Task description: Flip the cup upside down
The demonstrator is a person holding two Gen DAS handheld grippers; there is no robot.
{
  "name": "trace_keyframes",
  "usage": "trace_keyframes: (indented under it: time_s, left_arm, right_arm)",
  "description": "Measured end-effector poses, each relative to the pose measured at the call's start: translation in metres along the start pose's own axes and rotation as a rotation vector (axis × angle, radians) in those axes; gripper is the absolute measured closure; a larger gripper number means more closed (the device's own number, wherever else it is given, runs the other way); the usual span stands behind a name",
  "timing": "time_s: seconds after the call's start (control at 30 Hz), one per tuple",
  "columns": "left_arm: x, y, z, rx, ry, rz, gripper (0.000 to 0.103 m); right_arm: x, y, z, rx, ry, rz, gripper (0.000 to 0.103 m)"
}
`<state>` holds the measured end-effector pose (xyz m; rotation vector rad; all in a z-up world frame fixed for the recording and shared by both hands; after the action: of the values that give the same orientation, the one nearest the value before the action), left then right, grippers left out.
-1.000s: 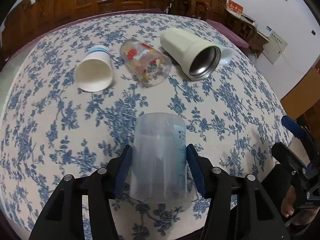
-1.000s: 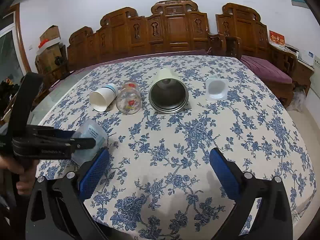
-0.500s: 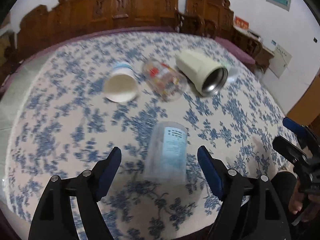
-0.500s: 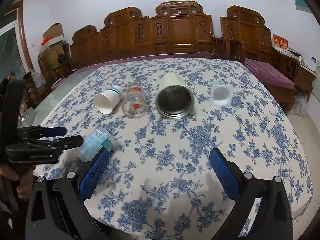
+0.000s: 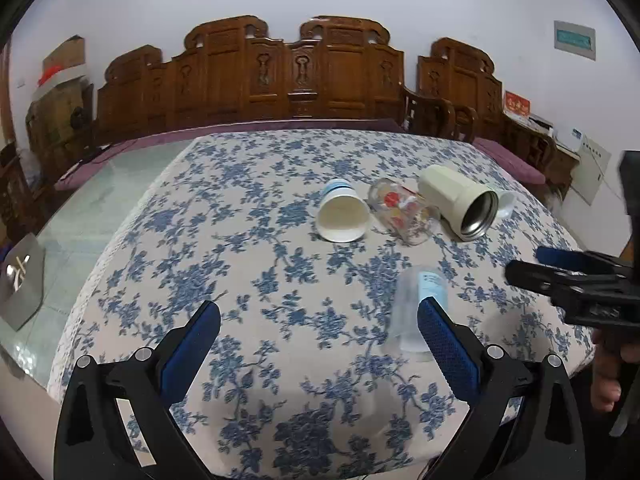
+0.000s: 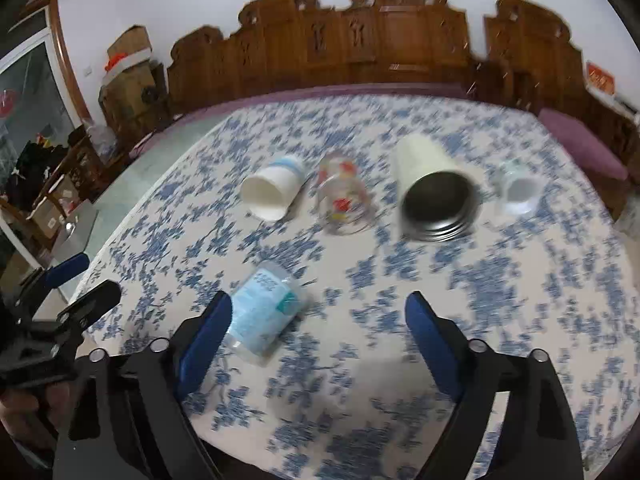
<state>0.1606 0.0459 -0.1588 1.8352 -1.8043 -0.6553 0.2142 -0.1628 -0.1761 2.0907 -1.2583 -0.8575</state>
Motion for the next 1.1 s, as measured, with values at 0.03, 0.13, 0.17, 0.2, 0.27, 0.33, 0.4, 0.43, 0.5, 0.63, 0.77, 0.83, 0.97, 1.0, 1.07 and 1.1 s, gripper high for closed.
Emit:
trace_keyframes:
  time_s: [0.03,0.13,0.17,0.2,0.27,0.33,0.4,0.43,0.5,0.63,0.77,0.83,0.97,1.0,1.07,1.1]
  left_arm:
    - [-0.003,0.001,0.002,0.003,0.004,-0.002,0.008]
    - [-0.013,0.003,0.006,0.008,0.015,-0.01,0.008]
    - [-0.015,0.003,0.007,0.007,0.019,-0.011,0.008]
    - [-0.018,0.003,0.008,0.007,0.024,-0.011,0.008]
    - [-0.022,0.003,0.008,0.009,0.032,-0.012,0.008]
    - [-0.026,0.004,0.008,0.012,0.038,-0.013,0.008]
    - [-0.028,0.005,0.008,0.017,0.041,-0.016,0.008]
    - [-0.029,0.005,0.007,0.019,0.042,-0.017,0.008]
    - [-0.03,0.006,0.006,0.024,0.043,-0.018,0.008]
    - [-0.03,0.009,0.004,0.032,0.044,-0.016,0.008]
    - [-0.028,0.011,0.002,0.038,0.04,-0.018,0.008]
    - [-0.028,0.012,0.002,0.04,0.04,-0.017,0.008]
    - [-0.027,0.013,0.001,0.043,0.037,-0.018,0.008]
    - [-0.027,0.013,0.001,0.044,0.036,-0.018,0.008]
    - [-0.027,0.013,0.001,0.044,0.036,-0.018,0.008]
    - [-0.026,0.014,0.001,0.044,0.036,-0.018,0.008]
  right_arm:
    - [-0.003,-0.008,-0.001,-0.025,-0.009,-0.014,0.018]
    - [-0.009,-0.032,-0.001,-0.107,-0.058,-0.059,0.02]
    - [-0.011,-0.04,-0.001,-0.13,-0.076,-0.069,0.02]
    - [-0.012,-0.045,-0.001,-0.147,-0.085,-0.072,0.02]
    - [-0.016,-0.059,-0.001,-0.19,-0.112,-0.08,0.02]
    - [-0.017,-0.068,-0.001,-0.219,-0.139,-0.089,0.02]
    - [-0.017,-0.077,-0.001,-0.246,-0.159,-0.095,0.02]
    - [-0.018,-0.081,0.0,-0.261,-0.169,-0.097,0.02]
    - [-0.019,-0.087,0.001,-0.29,-0.193,-0.107,0.02]
    - [-0.02,-0.098,0.002,-0.341,-0.236,-0.124,0.02]
    - [-0.018,-0.106,0.003,-0.379,-0.286,-0.15,0.02]
    - [-0.017,-0.109,0.002,-0.386,-0.3,-0.152,0.02]
    - [-0.012,-0.112,0.001,-0.4,-0.335,-0.169,0.02]
    - [-0.011,-0.113,0.001,-0.404,-0.342,-0.176,0.02]
    - [-0.009,-0.114,0.001,-0.407,-0.354,-0.177,0.022]
    - [-0.008,-0.114,0.0,-0.409,-0.36,-0.183,0.024]
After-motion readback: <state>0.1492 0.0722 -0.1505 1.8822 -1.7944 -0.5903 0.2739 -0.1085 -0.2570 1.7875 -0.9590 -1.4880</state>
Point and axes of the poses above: each gripper's, at about its wrist camera, not at the fingertips, and y roughly against the way its jaws point, x to its right, z to its underside, the point moved 7 cm from there along -y, roughly the way its jaws point, and after that the axes turned 3 degrees about -z, right-handed, at the moved point
